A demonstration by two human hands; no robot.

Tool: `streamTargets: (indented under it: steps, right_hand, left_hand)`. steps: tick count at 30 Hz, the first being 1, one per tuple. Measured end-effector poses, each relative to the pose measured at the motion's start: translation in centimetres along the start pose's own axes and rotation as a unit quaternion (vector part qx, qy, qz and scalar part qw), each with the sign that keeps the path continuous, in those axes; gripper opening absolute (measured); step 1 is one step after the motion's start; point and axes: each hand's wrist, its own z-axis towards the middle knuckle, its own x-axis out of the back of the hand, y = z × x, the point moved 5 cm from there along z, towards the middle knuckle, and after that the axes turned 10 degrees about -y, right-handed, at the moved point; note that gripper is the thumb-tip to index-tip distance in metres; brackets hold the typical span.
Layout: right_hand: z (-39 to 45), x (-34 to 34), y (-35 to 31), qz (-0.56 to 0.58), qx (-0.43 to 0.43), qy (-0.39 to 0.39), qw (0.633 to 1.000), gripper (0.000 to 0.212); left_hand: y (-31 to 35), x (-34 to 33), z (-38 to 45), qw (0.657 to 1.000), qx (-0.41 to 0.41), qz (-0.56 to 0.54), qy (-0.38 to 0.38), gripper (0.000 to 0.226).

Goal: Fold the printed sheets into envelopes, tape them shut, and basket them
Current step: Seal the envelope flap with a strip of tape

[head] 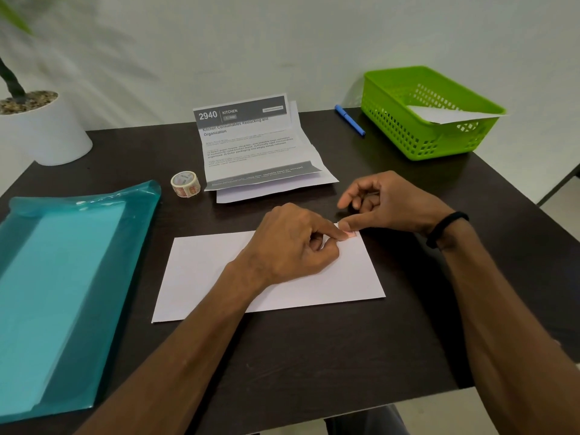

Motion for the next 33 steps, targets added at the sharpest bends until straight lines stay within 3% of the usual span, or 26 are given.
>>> streamTargets:
  steps: [15,33]
  right_hand:
    - [0.6,0.0,0.6,0.028,-0.003,0.002,1.000,0.025]
    - [0.2,0.3,1.1,0.064,0.030,-0.061,0.996,0.041]
  left_hand:
    - [0.0,0.0,0.0,1.000,0.005,-0.010,0.003,0.031]
    - [0.0,0.1,0.0,1.000,0.006,-0.010,-0.002,0.031]
